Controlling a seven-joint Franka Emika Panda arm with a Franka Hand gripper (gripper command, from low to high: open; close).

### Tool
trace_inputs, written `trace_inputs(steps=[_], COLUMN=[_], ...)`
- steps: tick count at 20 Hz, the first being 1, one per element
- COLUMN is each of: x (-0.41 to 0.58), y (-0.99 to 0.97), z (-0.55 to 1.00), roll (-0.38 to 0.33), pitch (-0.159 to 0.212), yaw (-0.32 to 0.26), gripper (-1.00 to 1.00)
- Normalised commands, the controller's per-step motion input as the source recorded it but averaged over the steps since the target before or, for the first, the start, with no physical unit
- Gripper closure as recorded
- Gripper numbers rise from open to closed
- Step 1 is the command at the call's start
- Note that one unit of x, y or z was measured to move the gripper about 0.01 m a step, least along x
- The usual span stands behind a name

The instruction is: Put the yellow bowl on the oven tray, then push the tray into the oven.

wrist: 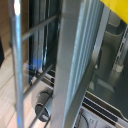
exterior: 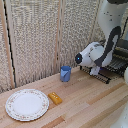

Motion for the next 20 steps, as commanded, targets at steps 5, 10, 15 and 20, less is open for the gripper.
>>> trace_inputs(steps=[5,10,15,20], x=[0.074,0.057,0.059,0.173], y=[-0.25,-0.31,-0.25,-0.19], z=[0.08,0.47,0.55,0.45], roll=[-0.022,0.101,0.214,0.246], pitch=[0.059,0.035,0.0,0.0], yaw=[-0.067,-0.122,-0.14,-0.11], gripper=[1.0,1.0,1.0,1.0])
